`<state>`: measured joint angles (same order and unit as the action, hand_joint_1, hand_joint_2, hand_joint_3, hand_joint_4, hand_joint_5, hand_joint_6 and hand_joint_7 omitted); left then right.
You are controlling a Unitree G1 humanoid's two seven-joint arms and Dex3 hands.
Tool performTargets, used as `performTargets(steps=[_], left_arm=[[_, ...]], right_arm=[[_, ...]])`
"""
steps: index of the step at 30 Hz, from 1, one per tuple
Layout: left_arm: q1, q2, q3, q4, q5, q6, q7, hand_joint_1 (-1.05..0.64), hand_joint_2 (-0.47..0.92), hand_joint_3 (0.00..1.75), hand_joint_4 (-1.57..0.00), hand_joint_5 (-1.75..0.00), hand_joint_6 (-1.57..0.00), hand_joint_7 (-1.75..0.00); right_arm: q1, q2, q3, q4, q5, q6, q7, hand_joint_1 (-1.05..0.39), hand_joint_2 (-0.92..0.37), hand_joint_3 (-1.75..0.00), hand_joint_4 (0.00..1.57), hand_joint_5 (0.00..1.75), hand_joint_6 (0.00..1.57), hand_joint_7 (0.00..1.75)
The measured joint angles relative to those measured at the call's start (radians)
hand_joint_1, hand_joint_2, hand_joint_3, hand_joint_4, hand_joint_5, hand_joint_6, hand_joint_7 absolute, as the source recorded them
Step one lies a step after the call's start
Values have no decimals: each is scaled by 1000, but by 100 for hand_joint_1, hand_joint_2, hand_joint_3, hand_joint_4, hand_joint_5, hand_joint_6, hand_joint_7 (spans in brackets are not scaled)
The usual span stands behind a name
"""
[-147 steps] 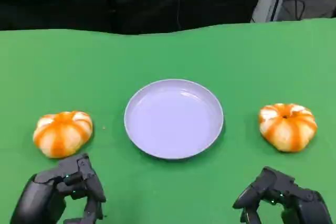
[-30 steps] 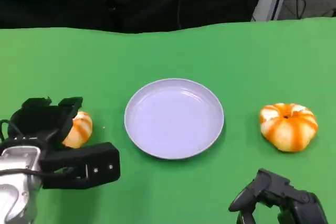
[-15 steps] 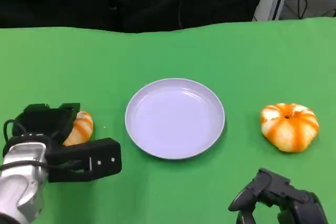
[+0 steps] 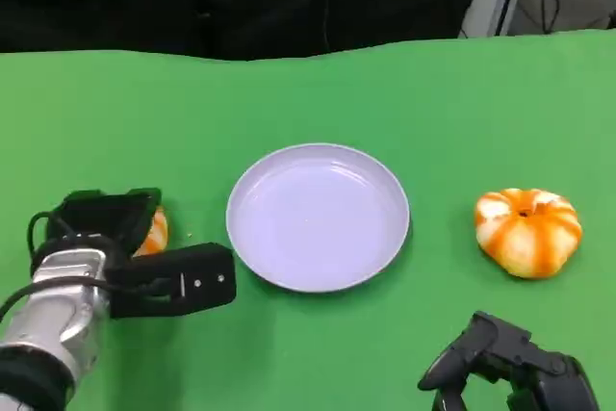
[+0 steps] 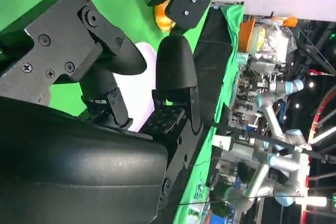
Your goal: Grasp the bread from the table and place it into the plate.
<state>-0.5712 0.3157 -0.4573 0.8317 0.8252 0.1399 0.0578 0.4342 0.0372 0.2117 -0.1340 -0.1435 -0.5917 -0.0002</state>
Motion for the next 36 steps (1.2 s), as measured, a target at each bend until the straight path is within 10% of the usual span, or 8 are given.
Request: performTargets(steps=[7,9,13,15,17,30,33,36], left_arm=[[-43,-11,-11,112,-39,-52,40,-51,92,1,-22,-19,-29,-2],[-66,-19,-4,172,-65,-92,62,-29,92,8,-68,-67,-76,-10],[-94,-27,37,271,-140,-187,127,-23,92,10,-77,-83,-90,-9],[-104,-25,36,294,-150,-214,168,-21,92,15,-80,-152,-72,-127],[-96,-20,25,296,-140,-264,268,-20,92,17,-80,-170,-61,-165],[-54,37,-12,258,-98,-412,521,-15,84,16,-83,-175,-61,-175],[-35,56,-12,212,-90,-441,553,-12,54,78,-84,-175,-65,-175],[-24,64,-8,158,-89,-468,571,-12,45,95,-86,-175,-67,-175]], right_arm=[[0,0,1,0,0,0,-1,-2,-37,-137,79,164,83,135],[1,0,2,-1,-1,0,-1,-2,-37,-137,78,163,82,134],[12,-1,2,-5,-1,0,-1,-1,-38,-136,78,163,83,133],[11,-1,2,-5,-1,0,-1,-3,-38,-135,78,163,83,133],[11,-1,2,-5,-3,0,-1,-3,-38,-135,78,163,83,133],[8,-1,3,-6,-4,0,-1,-3,-38,-135,78,164,83,134],[7,-1,3,-6,-4,-1,-1,-2,-39,-135,78,164,82,134],[4,-1,3,-6,-2,-1,-1,-2,-38,-135,77,164,82,134]])
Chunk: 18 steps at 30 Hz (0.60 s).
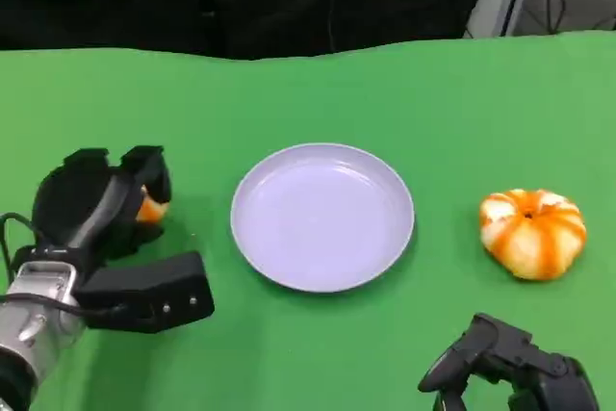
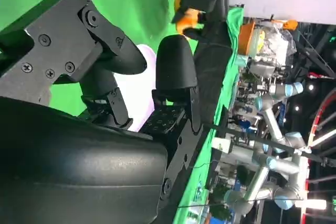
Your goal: Grasp the bread from the table and place it into the plate.
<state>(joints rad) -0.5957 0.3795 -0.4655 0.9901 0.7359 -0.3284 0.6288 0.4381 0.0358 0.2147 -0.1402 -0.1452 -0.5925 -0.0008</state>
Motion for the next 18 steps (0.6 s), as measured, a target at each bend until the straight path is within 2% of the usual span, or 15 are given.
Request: performTargets(steps=[4,11,12,13,18], left_arm=[[19,10,6,-74,2,-4,2,-14,46,102,-87,-175,-68,-175],[54,13,28,-279,2,-17,-16,-14,43,102,-89,-175,-69,-175],[57,13,31,-289,3,-13,-18,-15,41,117,-90,-175,-71,-173],[63,12,33,-309,2,-9,-34,-15,40,123,-91,-175,-72,-172],[72,-14,38,-434,-6,-13,-102,-14,32,138,-94,-175,-74,-172]], right_arm=[[1,0,0,0,2,0,0,0,-38,-136,77,165,82,134],[2,0,1,-1,2,2,0,0,-38,-135,77,165,82,135],[3,0,1,-1,2,2,0,0,-38,-135,77,165,82,135],[3,0,1,-1,2,2,0,0,-38,-135,77,165,82,135],[-3,0,2,-1,2,1,0,-1,-38,-135,78,165,82,135]])
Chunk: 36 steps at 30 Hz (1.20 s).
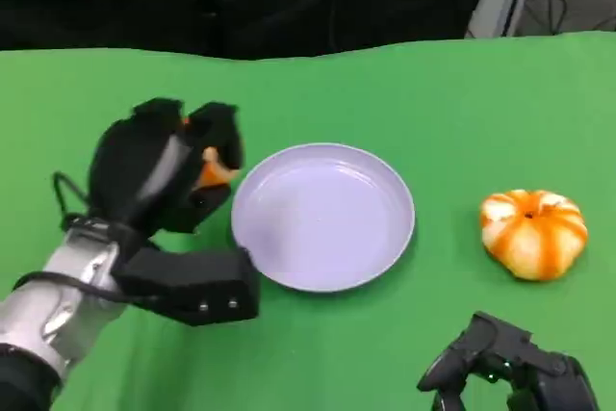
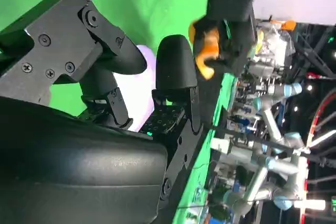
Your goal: Grasp the bread from the table and place it into the plate.
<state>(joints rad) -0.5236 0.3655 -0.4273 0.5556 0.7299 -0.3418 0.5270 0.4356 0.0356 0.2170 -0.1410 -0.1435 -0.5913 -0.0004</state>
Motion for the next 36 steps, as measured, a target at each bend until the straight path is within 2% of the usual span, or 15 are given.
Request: performTargets(steps=[10,15,17,20,22,23,25,26,27,28,29,32,33,34,36], left_arm=[[-41,-161,-26,-1,-27,-31,-113,-14,30,140,-94,-175,-74,-173],[-50,-175,-27,10,-27,-36,-125,-14,30,139,-94,-175,-74,-173],[-55,-181,-28,23,-28,-35,-133,-15,34,129,-93,-175,-72,-174],[-78,-230,-50,96,-29,1,-176,-14,38,121,-92,-175,-72,-174],[-84,-258,-62,131,-26,17,-195,-18,49,102,-79,-175,-78,-120],[-90,-271,-70,143,-25,29,-208,-18,51,98,-77,-175,-80,-108],[-105,-283,-82,160,-18,58,-238,-25,74,56,-56,-139,-71,-52],[-115,-282,-90,163,-6,79,-259,-35,85,34,-41,-94,-60,-24],[-126,-280,-99,165,11,102,-283,-42,88,26,-34,-73,-53,-12],[-135,-275,-110,164,26,123,-305,-46,91,22,-29,-60,-50,-5],[-141,-269,-121,164,43,140,-323,-47,91,21,-28,-55,-48,-3],[-142,-259,-132,163,55,165,-343,-49,92,19,-27,-50,-47,-1],[-142,-258,-133,162,55,169,-346,-67,92,28,-14,-26,-26,-1],[-142,-257,-138,156,64,183,-353,-79,92,35,-6,-11,-13,-1],[-143,-251,-157,146,93,234,-378,-89,92,42,-1,-2,-3,0]], right_arm=[[-4,0,1,0,-3,0,-1,-1,-38,-135,78,164,82,134],[-3,0,0,0,-2,0,-1,-1,-38,-135,78,164,83,134],[-2,0,0,0,-2,0,-1,-1,-38,-135,78,164,83,134],[-5,0,2,0,-2,-1,-1,-1,-38,-135,78,164,82,134],[-4,0,3,0,-3,-1,-1,-1,-38,-136,78,164,82,134],[-4,0,3,0,-3,-1,-1,-1,-38,-136,78,164,82,134],[-4,0,3,0,-5,-1,-1,-1,-38,-136,78,164,83,134],[-4,0,2,0,-6,-1,-1,0,-37,-136,78,164,83,134],[-4,0,3,0,-6,-1,-2,0,-37,-136,78,164,83,134],[-4,0,3,0,-6,-1,-2,0,-37,-137,78,164,83,134],[-4,1,3,0,-6,-1,-2,0,-37,-137,78,164,83,134],[-4,1,3,0,-6,-1,-2,0,-36,-138,78,164,83,134],[-4,1,3,0,-6,-1,-2,0,-36,-138,78,164,83,134],[-4,1,3,0,-6,-1,-2,0,-36,-138,78,164,83,134],[-6,0,3,0,-6,-2,-2,0,-36,-139,79,164,83,134]])
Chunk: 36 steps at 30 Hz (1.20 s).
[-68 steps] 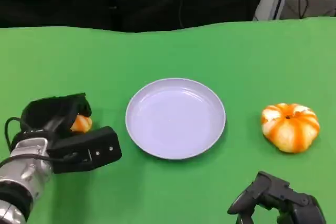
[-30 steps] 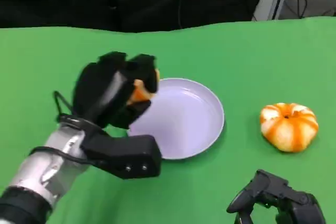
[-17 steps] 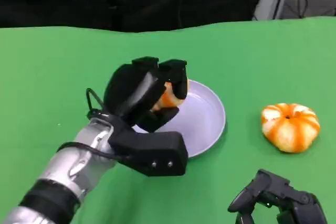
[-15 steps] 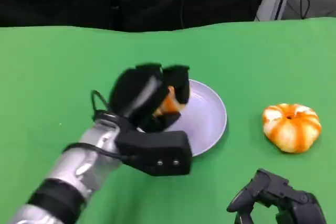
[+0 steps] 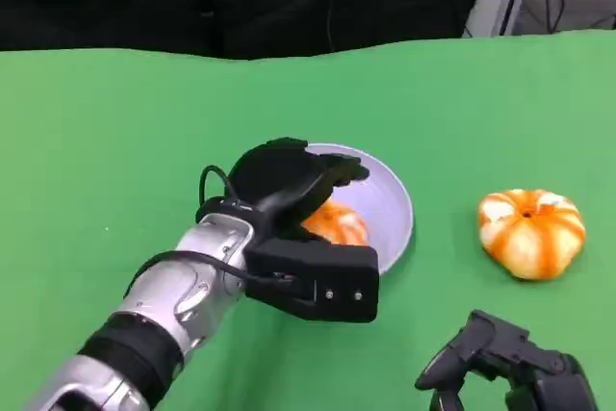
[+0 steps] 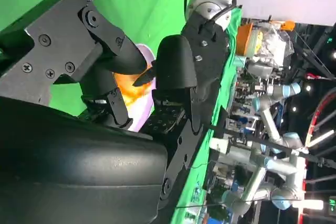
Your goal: Grasp the bread from the table and place it into the plate.
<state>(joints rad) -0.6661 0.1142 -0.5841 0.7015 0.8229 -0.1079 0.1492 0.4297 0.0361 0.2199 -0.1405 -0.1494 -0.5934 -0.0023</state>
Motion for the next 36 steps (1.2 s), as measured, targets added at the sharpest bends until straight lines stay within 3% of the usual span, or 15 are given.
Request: performTargets(steps=[4,9,16,29,35,36], left_arm=[[0,8,-13,-29,26,61,-35,-99,92,51,0,0,0,0],[0,11,-13,-51,26,80,-61,-100,92,52,0,0,0,0],[69,68,32,-182,-61,23,-125,-100,92,55,0,0,0,0],[356,233,241,-630,-286,-25,-284,-79,92,37,-10,-6,-9,-4],[398,259,280,-683,-307,-29,-298,-79,92,36,-10,-7,-9,-3],[398,258,280,-685,-307,-29,-300,-74,92,32,-16,-10,-14,-5]], right_arm=[[0,0,-1,0,-3,0,-2,0,-36,-138,79,163,83,134],[0,0,-2,0,-6,-1,-7,0,-37,-137,79,163,83,134],[1,-1,-1,0,-2,-3,-6,0,-37,-138,79,164,83,134],[-1,-3,2,4,1,-16,-4,-2,-37,-138,78,165,83,135],[-2,-3,4,4,1,-16,-3,-2,-37,-137,78,165,83,136],[-2,-3,4,4,1,-16,-3,-2,-37,-137,78,165,82,136]])
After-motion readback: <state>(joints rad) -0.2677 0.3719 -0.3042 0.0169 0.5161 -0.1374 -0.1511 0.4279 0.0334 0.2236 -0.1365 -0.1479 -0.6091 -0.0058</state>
